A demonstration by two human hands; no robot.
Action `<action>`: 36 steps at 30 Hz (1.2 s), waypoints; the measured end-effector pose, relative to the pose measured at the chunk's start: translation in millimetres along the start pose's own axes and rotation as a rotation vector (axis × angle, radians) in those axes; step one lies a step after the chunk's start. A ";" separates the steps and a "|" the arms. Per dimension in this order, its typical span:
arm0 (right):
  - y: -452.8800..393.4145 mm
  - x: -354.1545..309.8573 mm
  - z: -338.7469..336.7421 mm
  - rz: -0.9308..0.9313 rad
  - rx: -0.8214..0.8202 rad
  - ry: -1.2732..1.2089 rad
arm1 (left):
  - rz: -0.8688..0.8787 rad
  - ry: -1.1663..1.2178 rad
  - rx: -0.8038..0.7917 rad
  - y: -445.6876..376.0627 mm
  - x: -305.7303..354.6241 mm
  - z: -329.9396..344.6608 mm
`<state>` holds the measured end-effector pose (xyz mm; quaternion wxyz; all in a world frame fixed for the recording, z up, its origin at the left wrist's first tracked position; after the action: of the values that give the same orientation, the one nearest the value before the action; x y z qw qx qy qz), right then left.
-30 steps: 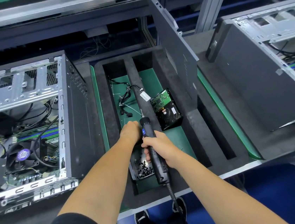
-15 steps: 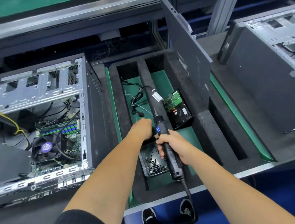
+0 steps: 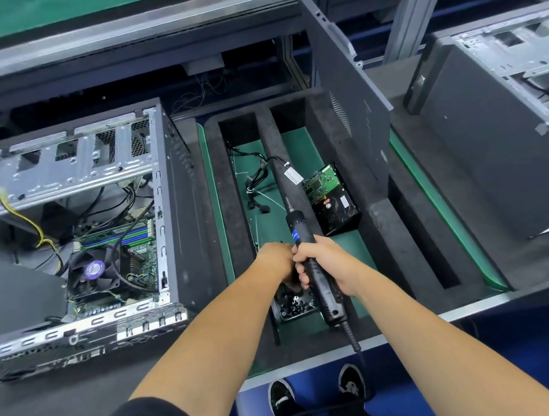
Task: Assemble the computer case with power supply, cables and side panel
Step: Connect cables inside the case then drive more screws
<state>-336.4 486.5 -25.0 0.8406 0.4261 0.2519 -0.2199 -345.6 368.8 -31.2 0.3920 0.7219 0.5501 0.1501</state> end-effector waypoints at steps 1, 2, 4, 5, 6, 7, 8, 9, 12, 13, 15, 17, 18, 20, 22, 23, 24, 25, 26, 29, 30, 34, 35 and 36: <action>-0.1 -0.1 0.0 0.001 0.004 0.002 | -0.014 -0.043 0.000 -1.0 2.4 1.1; -0.4 -0.2 0.2 0.003 0.009 0.006 | -0.025 -0.080 0.006 -1.7 4.3 1.9; -1.0 -0.1 0.4 0.003 0.016 0.012 | -0.038 -0.157 0.022 -2.8 7.4 5.0; -1.4 -0.1 0.0 0.000 0.016 0.015 | -0.039 -0.199 0.030 -2.3 8.9 5.4; -2.0 0.2 -0.4 -0.003 0.016 0.017 | -0.038 -0.234 0.036 -2.5 10.6 5.9; -2.5 0.5 -1.0 -0.005 0.017 0.019 | -0.033 -0.266 0.034 -3.0 12.0 6.6; -3.1 0.8 -1.2 -0.004 0.016 0.019 | -0.031 -0.286 0.031 -3.6 13.2 7.1; -3.7 1.1 -1.4 -0.002 0.014 0.020 | -0.024 -0.303 0.027 -3.5 14.2 7.0; -4.7 1.5 -2.2 0.000 0.013 0.023 | -0.002 -0.284 -0.005 -3.7 15.3 5.6; -4.9 1.7 -2.4 0.001 0.013 0.023 | 0.011 -0.273 -0.014 -5.0 15.2 6.0; -5.0 2.0 -2.4 0.000 0.014 0.020 | 0.011 -0.262 -0.011 -5.5 13.6 5.3; -5.4 1.8 -2.7 -0.001 0.015 0.019 | 0.007 -0.243 -0.012 -6.9 12.1 5.2; -5.5 1.6 -2.8 -0.001 0.013 0.021 | 0.002 -0.230 -0.012 -7.2 11.9 5.5; -5.3 1.3 -2.8 -0.002 0.010 0.025 | -0.011 -0.204 -0.017 -5.2 12.4 5.1; -5.2 1.5 -2.5 -0.003 0.011 0.023 | -0.031 -0.172 -0.017 -4.2 12.5 5.9; -5.0 1.4 -2.5 -0.006 0.010 0.022 | -0.037 -0.155 -0.014 -4.6 11.8 6.0; -4.8 1.5 -2.3 -0.008 0.009 0.023 | -0.044 -0.138 -0.013 -4.6 11.5 6.2; -4.7 1.4 -2.2 -0.010 0.009 0.024 | -0.046 -0.128 -0.014 -4.2 11.0 6.1; -4.6 1.5 -2.0 -0.011 0.009 0.025 | -0.040 -0.124 -0.014 -3.5 10.7 5.7; -4.5 1.6 -2.0 -0.013 0.007 0.028 | -0.017 -0.176 0.006 0.3 12.4 7.5; -4.5 1.6 -2.1 -0.014 0.005 0.026 | -0.012 -0.213 0.013 2.0 13.4 8.5; -4.3 2.0 -2.3 -0.012 0.002 0.020 | 0.025 -0.284 0.016 1.7 15.6 14.7; -4.3 2.1 -2.2 -0.013 0.005 0.019 | 0.035 -0.276 0.015 2.3 14.9 14.4; -4.3 2.4 -1.9 -0.014 0.010 0.017 | 0.040 -0.266 0.006 3.1 14.4 13.6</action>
<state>-337.5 485.4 -30.1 0.8349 0.4302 0.2607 -0.2232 -329.7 376.2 -40.8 0.4564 0.7475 0.4790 0.0593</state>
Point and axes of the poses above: each hand's wrist, its own y-axis away from the middle knuckle, its own z-axis out of the palm, x = y × z, the point moved 1 cm from there along -y, towards the middle knuckle, and after that the axes turned 14 degrees about -y, right-handed, at the moved point
